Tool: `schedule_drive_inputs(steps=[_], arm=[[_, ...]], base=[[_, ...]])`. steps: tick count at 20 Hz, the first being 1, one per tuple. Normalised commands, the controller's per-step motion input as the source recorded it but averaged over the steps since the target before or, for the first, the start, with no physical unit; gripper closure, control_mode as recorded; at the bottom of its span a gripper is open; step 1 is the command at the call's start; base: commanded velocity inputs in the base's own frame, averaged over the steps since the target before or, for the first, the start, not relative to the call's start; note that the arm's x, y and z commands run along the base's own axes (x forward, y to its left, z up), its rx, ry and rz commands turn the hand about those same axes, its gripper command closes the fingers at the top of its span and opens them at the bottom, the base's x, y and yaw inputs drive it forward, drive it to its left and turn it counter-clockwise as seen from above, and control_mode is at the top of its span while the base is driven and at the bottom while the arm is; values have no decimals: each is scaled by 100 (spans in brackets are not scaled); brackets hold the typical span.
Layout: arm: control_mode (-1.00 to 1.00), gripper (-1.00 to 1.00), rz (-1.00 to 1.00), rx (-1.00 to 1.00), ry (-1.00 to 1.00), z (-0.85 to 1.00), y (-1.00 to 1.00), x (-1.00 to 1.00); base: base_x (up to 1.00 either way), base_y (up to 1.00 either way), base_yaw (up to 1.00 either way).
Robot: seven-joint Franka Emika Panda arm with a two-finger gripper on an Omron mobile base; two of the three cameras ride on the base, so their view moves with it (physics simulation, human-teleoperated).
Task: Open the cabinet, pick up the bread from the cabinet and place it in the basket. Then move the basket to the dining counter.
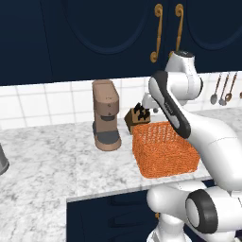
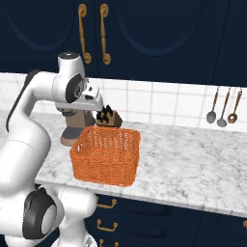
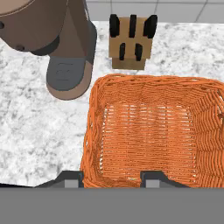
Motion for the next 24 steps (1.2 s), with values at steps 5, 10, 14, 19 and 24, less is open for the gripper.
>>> schedule_drive_inputs(steps=[5,10,14,19,24], arm=[[-100,-100,0,0,-3,0,2,-49],[-100,-100,0,0,-22,67,0,-42],[-100,-100,0,0,-25,84,0,-14],[-100,-100,0,-1,-33,80,0,-1],[-100,-100,0,0,-24,75,0,0]], base=[[0,0,0],[0,0,0],[0,0,0],[0,0,0],[0,0,0]])
